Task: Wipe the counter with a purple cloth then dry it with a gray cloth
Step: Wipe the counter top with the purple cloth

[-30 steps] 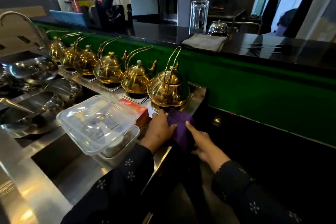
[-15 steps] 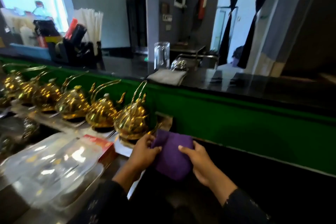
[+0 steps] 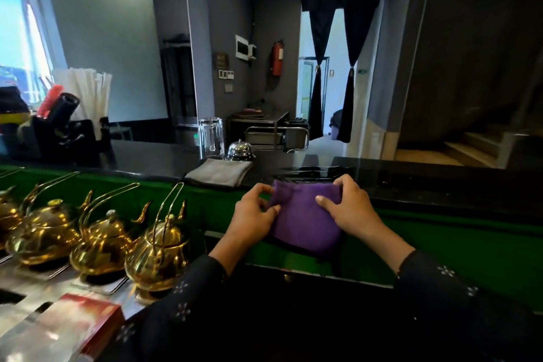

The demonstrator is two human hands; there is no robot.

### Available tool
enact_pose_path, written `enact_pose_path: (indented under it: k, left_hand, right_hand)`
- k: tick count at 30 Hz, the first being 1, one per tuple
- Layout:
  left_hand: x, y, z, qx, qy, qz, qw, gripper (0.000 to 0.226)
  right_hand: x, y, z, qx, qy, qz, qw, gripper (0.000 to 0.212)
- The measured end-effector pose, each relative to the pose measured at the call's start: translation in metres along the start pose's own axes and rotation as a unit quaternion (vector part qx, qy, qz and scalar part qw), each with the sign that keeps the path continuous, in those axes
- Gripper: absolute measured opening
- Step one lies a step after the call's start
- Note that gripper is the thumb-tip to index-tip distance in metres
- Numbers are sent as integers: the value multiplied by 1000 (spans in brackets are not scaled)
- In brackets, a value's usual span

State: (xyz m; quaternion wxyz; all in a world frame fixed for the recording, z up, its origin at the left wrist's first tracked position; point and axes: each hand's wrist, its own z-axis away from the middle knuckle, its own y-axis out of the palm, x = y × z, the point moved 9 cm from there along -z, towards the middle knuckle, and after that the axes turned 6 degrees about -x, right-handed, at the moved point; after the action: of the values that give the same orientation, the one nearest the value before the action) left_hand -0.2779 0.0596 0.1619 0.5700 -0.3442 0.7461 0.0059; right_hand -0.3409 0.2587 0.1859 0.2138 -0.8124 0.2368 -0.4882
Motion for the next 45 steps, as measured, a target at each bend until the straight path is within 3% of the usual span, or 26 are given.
enact_pose_path:
  k: [7,13,17,19,22,24,26,27,30,36,39,42,45]
  left_hand:
    - [-9,29,-28,-28,13,31,999,24]
    - [-28,39,-75,-43,58,-32,997,18]
    - [-19,57,-91,9,75,-233,970,22]
    - [-15,58,-94,22,91,-281,955,25]
    - [-16,41,-109,-5,127,-295,947,27]
    - [-9,19,-130,-18,125,-315,941,30]
    - [7,5,-150,20,115,-374,920,35]
    - [19,2,-157,53,107,-404,907,37]
    - [45,4,-166,111,88,-425,894,42]
    - [58,5,-174,87,86,-386,914,44]
    - [61,2,-175,74,67,-368,924,51]
    - [63,2,-174,83,57,-383,918,54]
    - [61,2,-170,97,62,-404,907,51]
  right_hand:
    - [-12,-3,-39,-7,-46,48,998,21]
    - [-23,0,-94,-17,-10,45,999,25]
    - [-34,19,-108,32,8,163,986,29]
    - [-29,24,-107,23,-35,237,971,36]
    - [8,32,-94,-16,-178,267,947,46]
    - [16,61,-83,98,-171,249,948,54]
    - [4,97,-72,237,-106,261,930,60]
    - [0,108,-72,269,-95,279,917,60]
    - [2,131,-91,290,-89,280,911,57]
    - [15,179,-141,265,-44,291,918,55]
    - [34,202,-139,273,-71,285,916,56]
    - [32,202,-135,287,-95,270,914,58]
    - [1,173,-148,275,-60,280,918,58]
